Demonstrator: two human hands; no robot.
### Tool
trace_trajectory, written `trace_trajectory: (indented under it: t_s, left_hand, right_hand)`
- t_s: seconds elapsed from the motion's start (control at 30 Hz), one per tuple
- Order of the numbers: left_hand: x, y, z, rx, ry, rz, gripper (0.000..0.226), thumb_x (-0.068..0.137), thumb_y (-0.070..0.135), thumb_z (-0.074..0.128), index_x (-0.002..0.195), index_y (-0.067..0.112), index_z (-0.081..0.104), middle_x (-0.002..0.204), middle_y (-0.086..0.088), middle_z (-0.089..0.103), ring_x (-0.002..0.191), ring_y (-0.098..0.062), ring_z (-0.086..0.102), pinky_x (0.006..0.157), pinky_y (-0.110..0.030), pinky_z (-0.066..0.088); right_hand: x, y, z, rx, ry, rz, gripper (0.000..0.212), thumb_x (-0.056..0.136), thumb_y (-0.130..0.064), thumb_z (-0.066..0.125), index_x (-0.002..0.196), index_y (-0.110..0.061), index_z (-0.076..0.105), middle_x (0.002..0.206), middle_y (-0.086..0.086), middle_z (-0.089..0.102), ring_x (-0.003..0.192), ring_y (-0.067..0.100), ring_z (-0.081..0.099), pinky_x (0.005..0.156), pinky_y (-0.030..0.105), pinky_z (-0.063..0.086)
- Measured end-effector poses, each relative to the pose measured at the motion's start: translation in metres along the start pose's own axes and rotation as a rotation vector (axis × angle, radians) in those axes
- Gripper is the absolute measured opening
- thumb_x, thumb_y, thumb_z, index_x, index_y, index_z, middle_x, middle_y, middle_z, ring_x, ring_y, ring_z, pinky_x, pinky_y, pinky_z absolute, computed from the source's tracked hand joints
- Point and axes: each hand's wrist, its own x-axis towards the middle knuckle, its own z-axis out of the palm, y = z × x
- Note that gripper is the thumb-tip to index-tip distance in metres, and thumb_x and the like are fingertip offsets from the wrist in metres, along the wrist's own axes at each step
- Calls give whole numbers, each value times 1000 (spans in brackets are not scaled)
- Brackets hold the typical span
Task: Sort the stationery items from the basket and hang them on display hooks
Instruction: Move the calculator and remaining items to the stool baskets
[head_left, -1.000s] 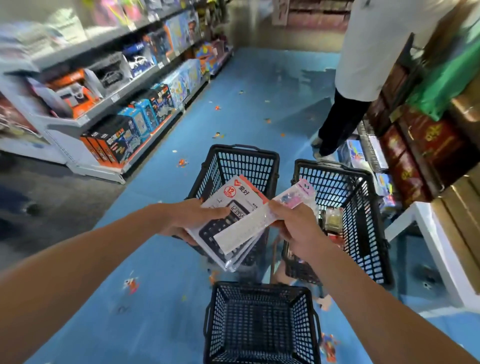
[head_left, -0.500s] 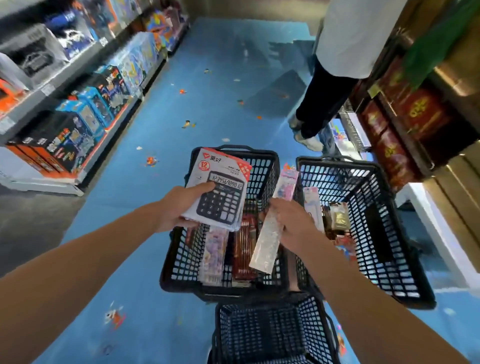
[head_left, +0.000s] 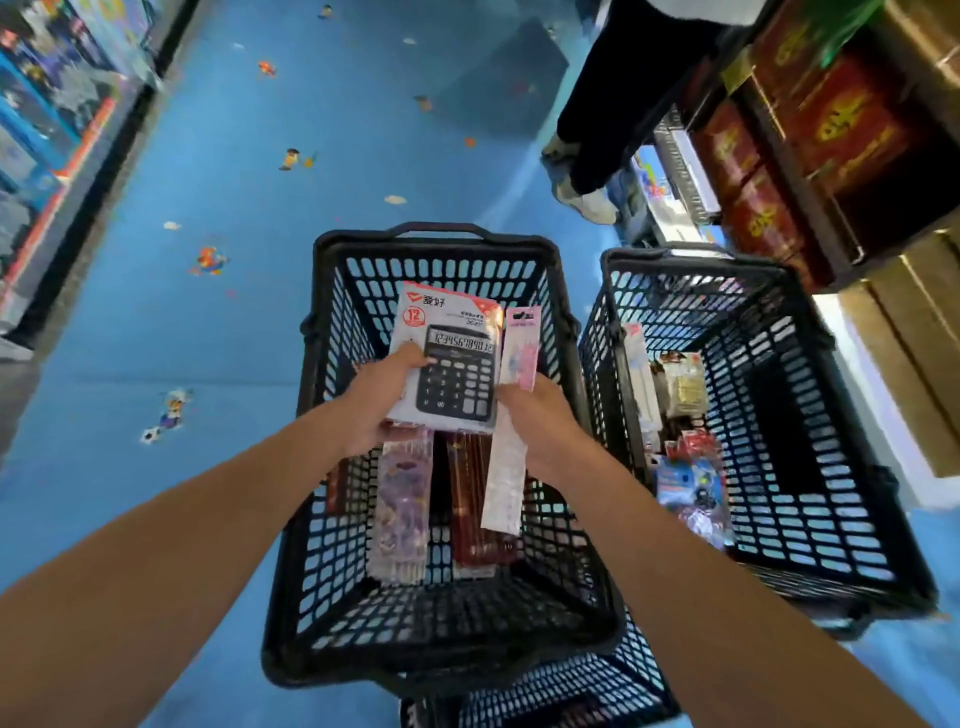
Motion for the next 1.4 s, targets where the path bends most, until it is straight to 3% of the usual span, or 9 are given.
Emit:
trace_trajectory:
  t_s: [0.17, 0.47, 0.57, 0.67, 0.8, 1.0, 1.13, 1.27, 1.4]
  left_hand:
    - [25, -24, 0, -10, -29, -54, 34, 77, 49, 63, 101, 26, 73, 88, -5, 79, 65, -17, 75, 56, -36, 61]
    - [13, -46, -8, 23, -63, -130, 51, 73, 44, 64, 116, 16, 71, 104, -13, 79, 96, -31, 75, 80, -50, 63]
    - [2, -52, 2, 27, -29, -120, 34, 85, 39, 63, 109, 17, 72, 92, -10, 80, 76, -25, 76, 63, -42, 63]
    - [-9, -68, 7, -14, 32, -169, 34, 82, 38, 66, 108, 16, 71, 92, -10, 80, 80, -27, 74, 73, -41, 57]
    - [-27, -88, 8, -97, 90, -250, 51, 62, 40, 68, 106, 16, 72, 95, -12, 80, 86, -30, 72, 75, -39, 55]
    - [-37, -113, 6, -195, 188, -294, 62, 52, 34, 69, 112, 17, 71, 102, -11, 78, 100, -32, 73, 83, -49, 62]
    - [-39, -125, 5, -178, 294, -292, 38, 76, 35, 73, 110, 21, 66, 95, 1, 67, 85, -20, 64, 53, -25, 55]
    - [-32, -142, 8, -81, 376, -269, 56, 84, 44, 71, 130, 14, 63, 115, -7, 68, 102, -27, 62, 92, -38, 53]
    - [-22, -143, 13, -40, 387, -278, 50, 86, 44, 68, 125, 14, 58, 97, 0, 59, 87, -20, 56, 82, -33, 45]
  right_hand:
    - [22, 29, 2, -38, 67, 68, 23, 97, -4, 58, 110, -20, 70, 111, 0, 74, 103, 22, 70, 93, 39, 57]
    - [16, 50, 10, -92, 41, 209, 32, 90, 0, 70, 120, -9, 71, 112, 4, 75, 106, 24, 71, 100, 43, 56]
    - [16, 56, 5, -139, 71, 244, 29, 89, -3, 69, 117, -11, 70, 110, 5, 75, 102, 25, 71, 92, 42, 59]
    - [6, 65, 0, -129, 39, 296, 22, 87, -2, 72, 102, -17, 72, 106, 1, 76, 96, 18, 71, 75, 29, 59]
    - [-5, 75, -2, -79, -24, 372, 41, 84, -1, 76, 123, -6, 64, 116, 10, 73, 106, 28, 71, 98, 47, 57]
    - [3, 79, 9, -100, -161, 407, 52, 84, -4, 77, 132, -2, 58, 114, 14, 74, 98, 28, 75, 82, 41, 63]
    - [5, 92, 25, -193, -223, 409, 76, 77, -16, 83, 143, -5, 48, 140, 13, 59, 128, 31, 57, 114, 49, 44]
    - [13, 104, 31, -257, -227, 448, 58, 80, -16, 81, 133, -6, 59, 138, 11, 61, 131, 29, 56, 116, 50, 41]
    - [23, 108, 33, -285, -198, 498, 45, 86, -9, 76, 127, -4, 60, 130, 12, 65, 119, 29, 62, 110, 46, 48]
